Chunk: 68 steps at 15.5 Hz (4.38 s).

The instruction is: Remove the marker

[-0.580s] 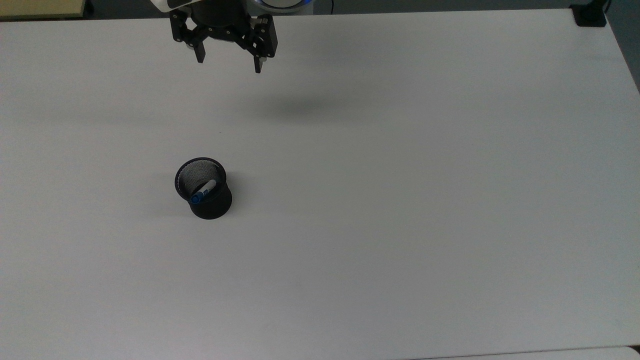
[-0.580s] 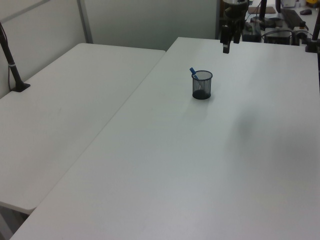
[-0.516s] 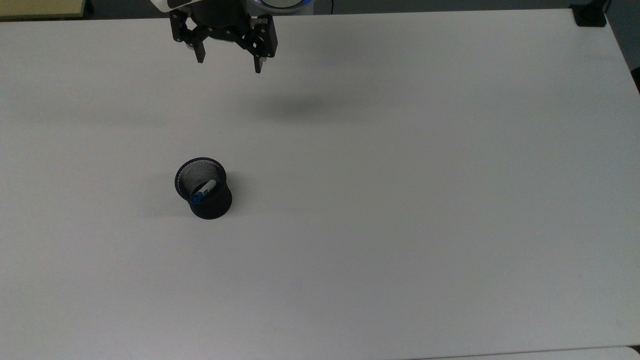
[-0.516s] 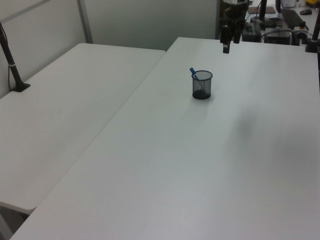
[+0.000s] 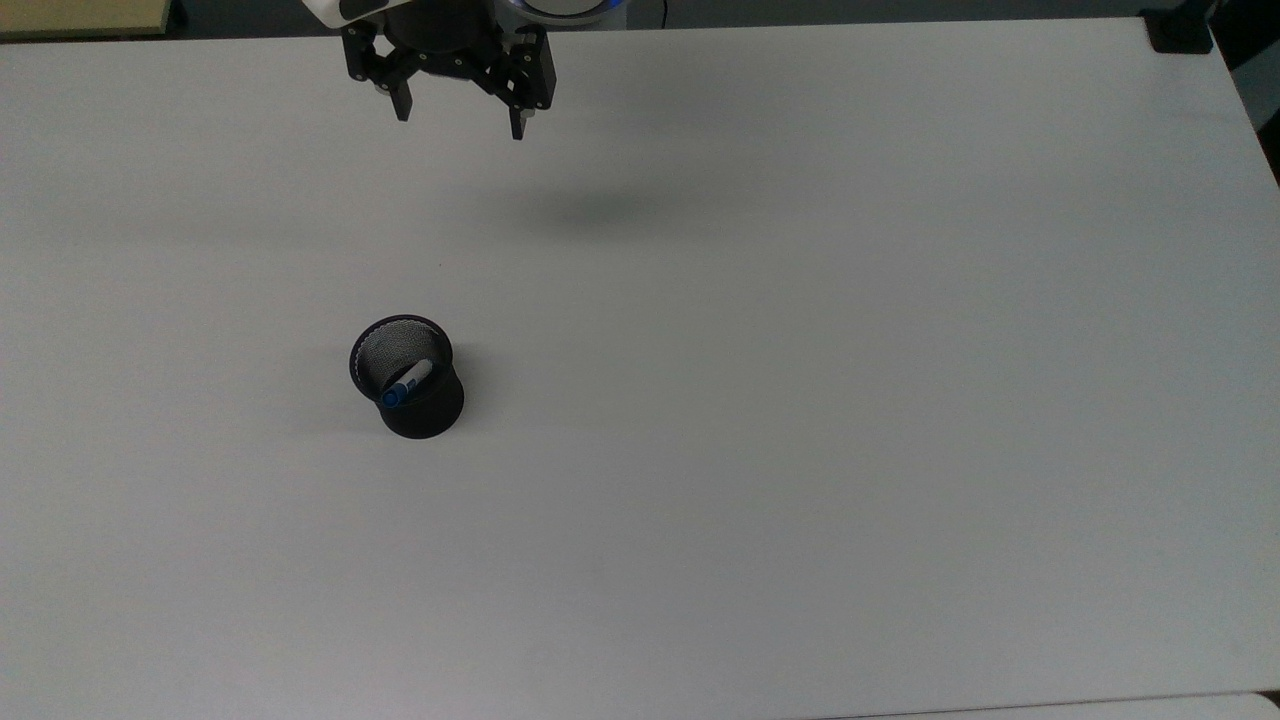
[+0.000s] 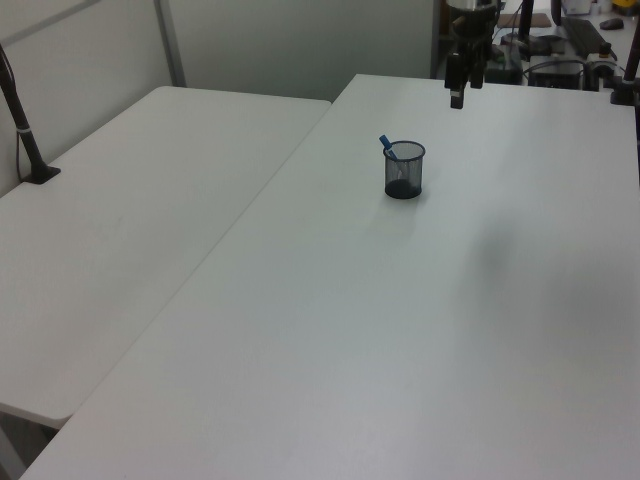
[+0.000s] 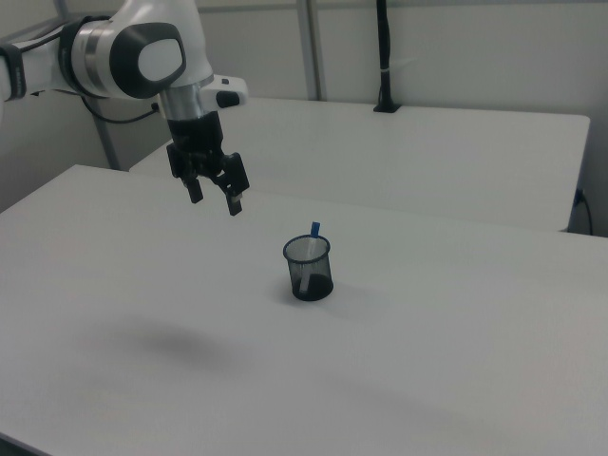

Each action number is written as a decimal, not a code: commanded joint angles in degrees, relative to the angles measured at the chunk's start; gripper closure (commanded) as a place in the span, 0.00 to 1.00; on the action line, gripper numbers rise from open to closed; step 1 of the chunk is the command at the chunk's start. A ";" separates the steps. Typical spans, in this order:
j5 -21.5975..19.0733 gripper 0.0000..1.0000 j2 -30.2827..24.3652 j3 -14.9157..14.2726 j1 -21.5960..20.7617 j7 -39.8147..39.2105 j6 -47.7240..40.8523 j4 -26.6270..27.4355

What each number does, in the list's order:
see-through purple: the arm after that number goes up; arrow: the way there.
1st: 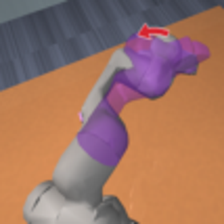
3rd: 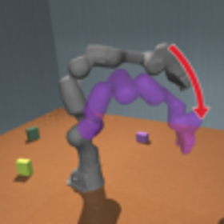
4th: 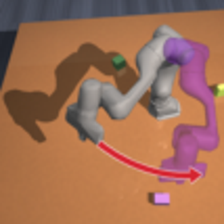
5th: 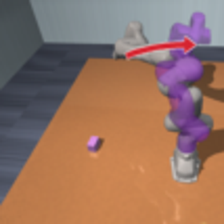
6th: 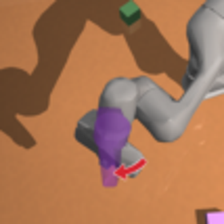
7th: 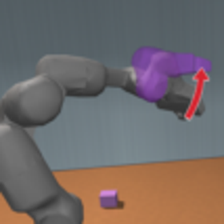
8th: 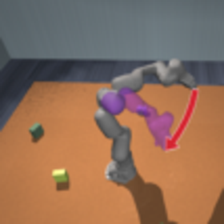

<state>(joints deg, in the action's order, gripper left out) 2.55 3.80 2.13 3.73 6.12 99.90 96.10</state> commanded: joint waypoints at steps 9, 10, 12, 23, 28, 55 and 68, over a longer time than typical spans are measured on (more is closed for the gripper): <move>-1.41 0.00 0.24 -0.46 -0.39 -1.63 -2.34 -1.26; -1.32 0.00 0.15 -0.46 -0.30 -1.81 -2.34 -1.26; -1.32 0.00 0.15 -0.46 -0.30 -1.90 -2.25 -1.26; -1.41 0.00 0.24 -0.46 -0.21 -1.90 -2.07 -1.26; -1.32 0.00 0.24 -0.46 -0.12 -1.90 -1.90 -1.26; 0.17 0.31 25.64 -1.51 3.40 -0.93 28.07 -14.71; 2.72 0.69 26.87 -1.43 2.78 -0.93 28.07 -14.62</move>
<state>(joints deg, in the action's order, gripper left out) 3.92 29.89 0.94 7.12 5.25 127.58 82.40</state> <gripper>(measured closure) 0.626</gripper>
